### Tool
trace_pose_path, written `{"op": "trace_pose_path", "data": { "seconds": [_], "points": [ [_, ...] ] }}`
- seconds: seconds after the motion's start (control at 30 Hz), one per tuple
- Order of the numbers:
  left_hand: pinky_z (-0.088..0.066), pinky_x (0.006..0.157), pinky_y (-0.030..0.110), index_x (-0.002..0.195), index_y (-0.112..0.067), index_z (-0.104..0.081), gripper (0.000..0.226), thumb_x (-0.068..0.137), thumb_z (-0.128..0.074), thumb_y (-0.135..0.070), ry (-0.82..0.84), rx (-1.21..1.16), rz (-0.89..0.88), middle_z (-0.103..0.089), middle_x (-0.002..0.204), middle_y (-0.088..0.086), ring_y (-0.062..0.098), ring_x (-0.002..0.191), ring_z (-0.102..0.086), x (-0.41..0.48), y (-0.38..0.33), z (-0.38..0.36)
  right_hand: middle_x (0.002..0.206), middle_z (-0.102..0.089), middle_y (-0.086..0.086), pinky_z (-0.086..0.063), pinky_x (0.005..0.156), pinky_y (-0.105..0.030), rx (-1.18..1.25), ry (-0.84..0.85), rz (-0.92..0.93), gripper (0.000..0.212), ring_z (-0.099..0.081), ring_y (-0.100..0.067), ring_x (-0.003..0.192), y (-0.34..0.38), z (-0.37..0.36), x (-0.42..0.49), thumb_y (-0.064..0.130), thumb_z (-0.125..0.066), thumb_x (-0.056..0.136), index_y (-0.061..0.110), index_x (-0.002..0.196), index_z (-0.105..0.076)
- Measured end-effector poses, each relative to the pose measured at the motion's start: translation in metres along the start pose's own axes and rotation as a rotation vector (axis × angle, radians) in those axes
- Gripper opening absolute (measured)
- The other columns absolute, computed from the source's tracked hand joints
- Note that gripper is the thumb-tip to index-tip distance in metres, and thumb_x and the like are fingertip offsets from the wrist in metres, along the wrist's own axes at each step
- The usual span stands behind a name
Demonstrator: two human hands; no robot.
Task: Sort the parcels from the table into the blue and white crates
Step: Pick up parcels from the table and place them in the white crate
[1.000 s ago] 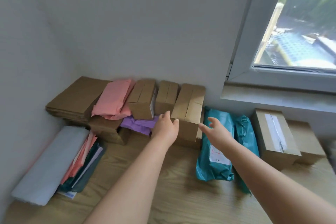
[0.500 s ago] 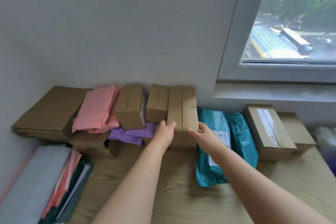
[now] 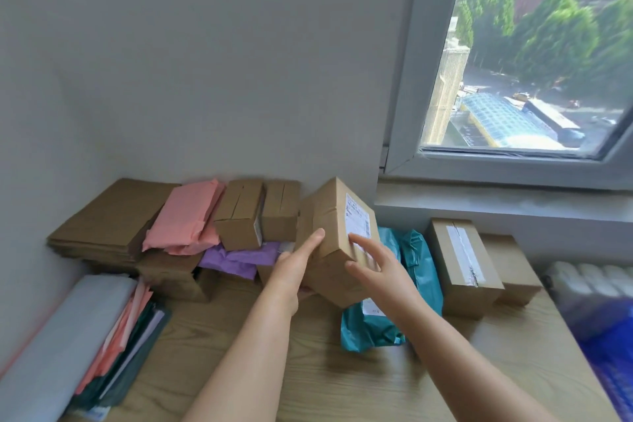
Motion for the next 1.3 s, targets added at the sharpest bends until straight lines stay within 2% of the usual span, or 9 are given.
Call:
{"op": "trace_pose_path", "data": {
  "seconds": [0.17,0.23,0.37,0.47,0.6,0.73,0.87,1.03,1.3],
  "points": [
    [-0.061,0.078,0.042,0.122,-0.016,-0.062,0.077,0.061,-0.085,-0.057,0.041,-0.068,0.012,-0.073,0.107,0.008,0.025,0.096,-0.07,-0.023,0.016,-0.026,0.124,-0.058,0.006,-0.052,0.077,-0.029,0.081,-0.115,-0.047,0.022,-0.057,-0.012,0.109,-0.006,0.038,-0.016,0.032,-0.053,0.1,0.035,0.115,-0.069],
    [-0.061,0.077,0.04,0.121,-0.016,-0.063,0.078,0.058,-0.086,-0.055,0.058,-0.085,-0.012,-0.075,0.104,0.007,0.024,0.095,-0.071,-0.031,0.016,-0.035,0.126,-0.059,-0.001,-0.055,0.085,-0.037,0.007,-0.198,-0.074,0.023,-0.057,-0.015,0.111,-0.014,0.054,-0.018,0.032,-0.06,0.096,0.032,0.118,-0.067],
    [-0.06,0.079,0.039,0.121,-0.018,-0.064,0.085,0.048,-0.086,-0.056,0.093,-0.088,-0.084,-0.076,0.101,0.003,0.022,0.094,-0.071,-0.041,0.011,-0.043,0.147,-0.041,-0.004,-0.045,0.106,-0.045,0.01,-0.221,-0.183,0.083,-0.045,-0.021,0.131,-0.033,0.074,-0.021,0.041,-0.08,0.078,0.026,0.148,-0.038],
    [-0.059,0.071,0.036,0.122,-0.016,-0.064,0.078,0.055,-0.085,-0.051,0.177,-0.144,-0.085,-0.077,0.104,0.006,0.021,0.092,-0.073,-0.043,0.016,-0.048,0.133,-0.053,-0.003,-0.051,0.09,-0.037,0.291,-0.075,-0.29,0.105,-0.058,-0.021,0.119,-0.043,0.071,-0.029,0.044,-0.084,0.073,0.019,0.155,-0.024],
    [-0.057,0.076,0.035,0.125,-0.014,-0.064,0.069,0.064,-0.081,-0.041,0.285,-0.204,-0.098,-0.075,0.11,0.007,0.019,0.093,-0.073,-0.045,0.026,-0.049,0.112,-0.072,-0.001,-0.059,0.086,-0.036,0.458,-0.019,-0.239,0.081,-0.071,-0.019,0.099,-0.048,0.066,-0.039,0.044,-0.085,0.063,0.02,0.134,-0.054],
    [-0.052,0.057,0.021,0.121,-0.019,-0.063,0.031,0.09,-0.059,-0.015,0.367,-0.209,-0.128,-0.075,0.094,-0.001,0.009,0.078,-0.068,-0.047,0.032,-0.044,0.115,-0.07,-0.002,-0.055,0.096,-0.043,0.541,-0.08,-0.181,0.065,-0.071,-0.021,0.102,-0.056,0.071,-0.049,0.025,-0.083,0.076,0.028,0.133,-0.052],
    [-0.045,0.045,0.016,0.119,-0.023,-0.064,0.032,0.094,-0.046,-0.015,0.413,-0.169,-0.167,-0.072,0.081,-0.004,0.005,0.062,-0.063,-0.054,0.028,-0.047,0.119,-0.066,-0.001,-0.057,0.088,-0.035,0.516,-0.087,-0.126,0.066,-0.069,-0.019,0.104,-0.053,0.071,-0.058,0.024,-0.083,0.076,0.032,0.133,-0.05],
    [-0.056,0.087,0.037,0.136,-0.02,-0.057,0.079,0.065,-0.081,-0.045,0.402,-0.103,-0.217,-0.071,0.121,0.007,0.026,0.113,-0.067,-0.06,0.025,-0.049,0.109,-0.067,0.001,-0.05,0.076,-0.027,0.506,-0.101,-0.073,0.039,-0.064,-0.015,0.105,-0.042,0.076,-0.064,0.028,-0.073,0.086,0.026,0.122,-0.058],
    [-0.052,0.097,0.04,0.131,-0.013,-0.064,0.073,0.064,-0.079,-0.039,0.498,-0.113,-0.125,-0.069,0.125,0.013,0.031,0.12,-0.062,-0.067,0.04,-0.052,0.141,-0.058,0.005,-0.037,0.112,-0.057,0.629,0.188,-0.079,0.059,-0.052,-0.025,0.133,-0.051,0.061,-0.071,0.059,-0.063,0.086,0.038,0.139,-0.051]
  ]
}}
Point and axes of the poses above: each hand's wrist, its own x-axis towards the middle knuckle, its own z-axis out of the back of the hand, y = z × x, the point moved 8 cm from there along x, towards the middle knuckle
